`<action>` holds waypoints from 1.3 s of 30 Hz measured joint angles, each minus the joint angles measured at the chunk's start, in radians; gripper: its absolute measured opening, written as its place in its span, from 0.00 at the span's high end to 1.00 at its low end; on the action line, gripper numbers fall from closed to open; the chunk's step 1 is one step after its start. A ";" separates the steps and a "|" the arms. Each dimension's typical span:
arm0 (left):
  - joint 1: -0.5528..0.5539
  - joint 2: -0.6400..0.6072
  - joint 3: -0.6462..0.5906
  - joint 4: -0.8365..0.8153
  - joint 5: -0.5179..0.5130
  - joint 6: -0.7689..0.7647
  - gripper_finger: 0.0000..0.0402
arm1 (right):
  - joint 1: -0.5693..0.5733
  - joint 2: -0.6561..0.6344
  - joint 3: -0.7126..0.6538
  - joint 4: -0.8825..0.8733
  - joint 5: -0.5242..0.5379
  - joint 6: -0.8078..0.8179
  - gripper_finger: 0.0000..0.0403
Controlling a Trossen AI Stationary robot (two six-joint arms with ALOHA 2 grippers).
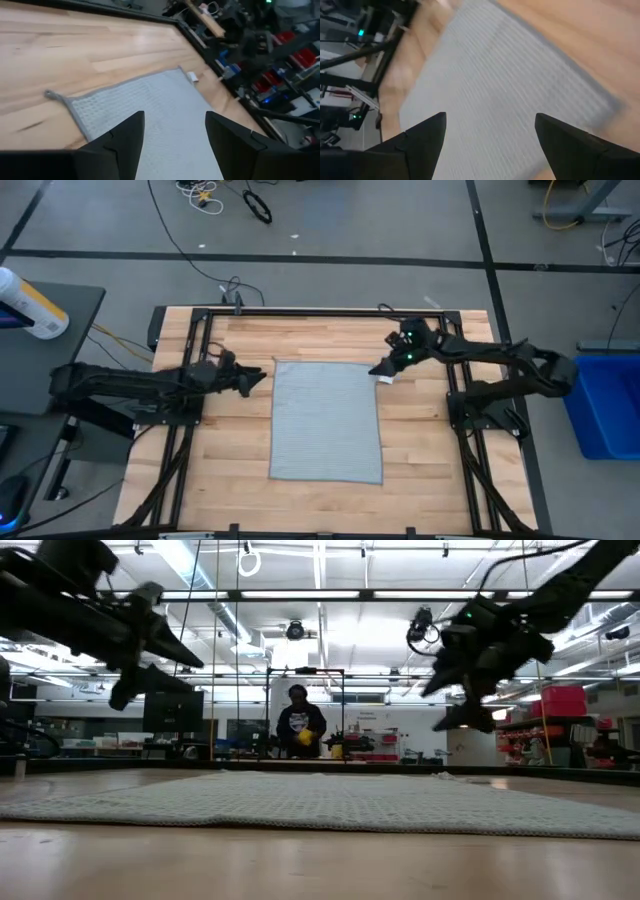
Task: Fold microfiber towels
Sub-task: Fold the grey towel
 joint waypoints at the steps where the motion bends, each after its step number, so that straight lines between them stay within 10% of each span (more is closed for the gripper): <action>1: 0.035 0.044 0.000 0.044 0.029 0.001 0.46 | -0.008 -0.010 -0.019 -0.002 -0.006 -0.001 0.22; 17: 0.347 0.533 0.001 0.429 0.402 -0.093 0.46 | -0.050 -0.019 -0.074 0.003 0.006 -0.058 0.22; 39: 0.403 0.878 0.088 0.536 0.528 -0.124 0.46 | -0.154 -0.017 -0.074 -0.064 0.005 -0.173 0.22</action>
